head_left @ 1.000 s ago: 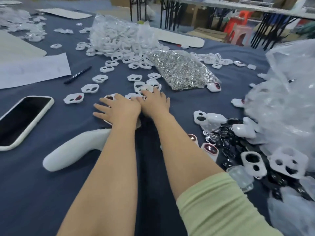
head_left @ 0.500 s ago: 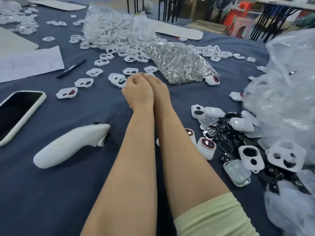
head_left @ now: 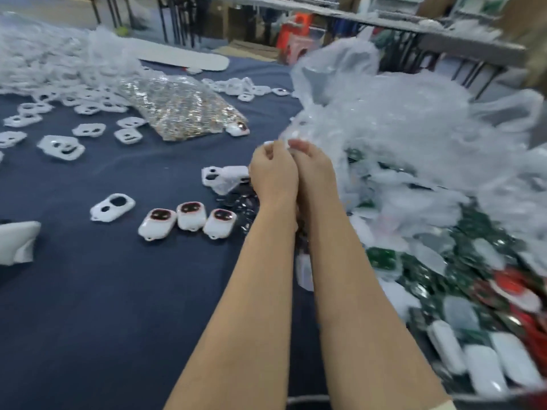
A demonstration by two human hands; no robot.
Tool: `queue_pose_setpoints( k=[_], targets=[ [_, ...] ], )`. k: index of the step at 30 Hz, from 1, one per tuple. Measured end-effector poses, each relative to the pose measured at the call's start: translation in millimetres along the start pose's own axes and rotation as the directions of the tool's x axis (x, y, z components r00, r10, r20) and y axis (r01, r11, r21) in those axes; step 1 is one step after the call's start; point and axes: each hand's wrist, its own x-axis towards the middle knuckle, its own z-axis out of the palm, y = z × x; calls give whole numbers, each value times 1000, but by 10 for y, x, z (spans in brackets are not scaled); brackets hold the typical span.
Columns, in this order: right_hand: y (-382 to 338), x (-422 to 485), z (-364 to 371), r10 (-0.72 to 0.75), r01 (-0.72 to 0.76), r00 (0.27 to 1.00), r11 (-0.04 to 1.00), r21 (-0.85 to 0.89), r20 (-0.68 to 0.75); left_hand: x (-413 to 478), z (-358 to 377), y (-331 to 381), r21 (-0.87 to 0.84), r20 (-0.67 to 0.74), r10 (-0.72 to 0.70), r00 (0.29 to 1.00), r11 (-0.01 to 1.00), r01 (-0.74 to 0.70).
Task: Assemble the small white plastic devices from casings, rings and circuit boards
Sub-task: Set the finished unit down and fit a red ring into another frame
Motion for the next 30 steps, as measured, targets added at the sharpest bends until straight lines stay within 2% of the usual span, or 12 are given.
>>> queue_pose_setpoints(
  k=[3,5,7,10,14,16,18,20,21,27,29,30],
  targets=[
    [192,-114,-464,-32,17,997,980,-196,-76,-347,160,-300,38,125,-30,992,999,25],
    [268,-192,-738,-103,75,990,965,-252,-100,-452,134,-437,136,113,66,991,987,-81],
    [235,-259,-921,-190,158,978,943,-293,-83,-561,54,-513,329,85,220,972,915,-236],
    [141,-366,-1172,-208,192,977,953,-233,-44,-712,-18,-516,455,74,396,915,803,-384],
    [89,-533,-1436,-189,190,982,967,-171,22,-970,70,-455,416,168,579,798,692,-590],
    [110,-610,-1557,-168,170,985,981,-98,27,-1057,167,-430,249,274,470,839,808,-534],
    [164,-673,-1651,-136,133,990,989,-57,-45,-1160,254,-447,127,409,258,875,934,-335],
    [270,-693,-1729,-140,116,979,980,-161,-148,-1265,313,-528,40,473,132,871,985,-171],
    [316,-715,-1753,-154,113,970,970,-213,-188,-1318,329,-571,24,495,120,861,988,-152],
    [416,-790,-1821,-213,98,946,906,-411,-244,-1467,311,-660,89,672,256,695,904,-419],
    [364,-801,-1829,-193,84,960,889,-450,-203,-1480,353,-667,201,639,297,710,826,-526],
    [336,-808,-1850,-163,82,974,900,-429,-156,-1475,386,-660,258,589,312,745,801,-540]
  ],
)
